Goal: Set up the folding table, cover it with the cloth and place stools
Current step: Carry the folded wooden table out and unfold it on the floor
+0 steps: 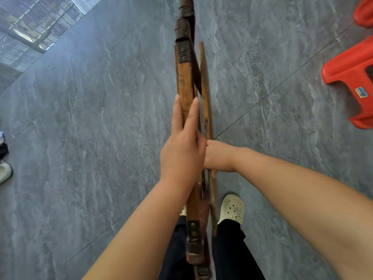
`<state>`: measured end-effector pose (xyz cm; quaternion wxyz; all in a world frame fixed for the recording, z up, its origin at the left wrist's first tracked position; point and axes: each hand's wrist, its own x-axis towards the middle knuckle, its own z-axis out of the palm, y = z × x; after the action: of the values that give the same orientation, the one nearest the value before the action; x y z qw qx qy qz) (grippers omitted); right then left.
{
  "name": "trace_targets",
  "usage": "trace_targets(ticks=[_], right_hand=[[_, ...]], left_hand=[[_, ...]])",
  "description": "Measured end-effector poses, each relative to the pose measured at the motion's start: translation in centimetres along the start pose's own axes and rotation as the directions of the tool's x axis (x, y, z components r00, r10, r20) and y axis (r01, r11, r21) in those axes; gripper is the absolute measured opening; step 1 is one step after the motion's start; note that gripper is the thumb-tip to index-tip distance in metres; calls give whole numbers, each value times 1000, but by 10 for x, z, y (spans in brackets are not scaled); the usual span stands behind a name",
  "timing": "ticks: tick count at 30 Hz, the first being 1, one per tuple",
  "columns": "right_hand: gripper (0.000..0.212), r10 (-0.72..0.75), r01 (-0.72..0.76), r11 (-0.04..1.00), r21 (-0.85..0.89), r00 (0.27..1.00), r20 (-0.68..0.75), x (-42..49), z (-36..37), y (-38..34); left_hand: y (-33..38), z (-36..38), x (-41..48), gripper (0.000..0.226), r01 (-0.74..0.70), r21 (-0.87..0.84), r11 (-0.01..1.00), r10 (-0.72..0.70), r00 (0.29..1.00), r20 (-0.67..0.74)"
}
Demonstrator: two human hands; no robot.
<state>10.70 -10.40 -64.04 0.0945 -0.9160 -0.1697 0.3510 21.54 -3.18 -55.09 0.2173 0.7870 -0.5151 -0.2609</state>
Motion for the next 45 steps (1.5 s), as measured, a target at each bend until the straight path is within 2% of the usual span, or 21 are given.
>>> trace_targets(ticks=[2, 3, 4, 5, 8, 9, 10, 13, 16, 23, 29, 33, 37, 42, 45], right_hand=[[39, 80, -79, 997, -21, 996, 43, -4, 10, 3], [41, 112, -111, 994, 19, 993, -38, -12, 16, 6], [42, 134, -135, 991, 23, 990, 33, -24, 18, 7], [42, 124, -124, 991, 47, 992, 7, -31, 19, 8], [44, 153, -157, 985, 69, 987, 52, -43, 23, 4], [44, 166, -167, 985, 54, 986, 18, -43, 28, 3], [45, 181, -186, 980, 66, 981, 66, -47, 28, 2], [45, 183, -182, 979, 93, 983, 5, -60, 38, -1], [45, 205, -204, 975, 90, 979, 6, -77, 42, -3], [48, 159, -159, 985, 73, 987, -1, -115, 35, -9], [58, 118, -118, 992, 52, 993, 2, -140, 25, -9], [61, 87, -85, 996, 35, 994, -62, -151, 22, -11], [61, 124, -127, 990, 60, 991, 52, -157, 22, -14], [60, 149, -156, 984, 82, 986, 77, -165, 23, -17], [60, 159, -164, 984, 68, 984, 74, -167, 22, -17]], left_hand=[[-13, -3, 0, 65, 12, -40, 999, -12, 1000, -3], [-17, -6, -2, 64, 41, -65, 997, -41, 999, 0], [-18, -8, -2, 63, 36, -90, 995, -36, 999, -5], [-16, -8, -3, 62, 31, -111, 993, -31, 1000, -1], [0, 3, -2, 63, 16, -121, 993, -13, 1000, 28], [4, 7, -2, 64, 19, -111, 994, -14, 999, 39], [7, 10, -2, 65, 20, -106, 994, -15, 999, 47], [13, 19, -2, 67, 9, -84, 996, -5, 999, 51], [18, 22, -3, 65, 22, -75, 997, -19, 999, 46], [21, 14, -5, 64, 57, -95, 994, -50, 996, 78], [21, 11, -5, 61, 64, -136, 989, -47, 991, 126], [20, 11, -4, 60, 46, -143, 989, -26, 990, 136], [23, 14, -2, 59, 18, -126, 992, 1, 989, 147], [16, 20, 3, 65, -41, -195, 980, 83, 973, 215], [-6, 10, 2, 59, -83, -213, 973, 134, 962, 238]])
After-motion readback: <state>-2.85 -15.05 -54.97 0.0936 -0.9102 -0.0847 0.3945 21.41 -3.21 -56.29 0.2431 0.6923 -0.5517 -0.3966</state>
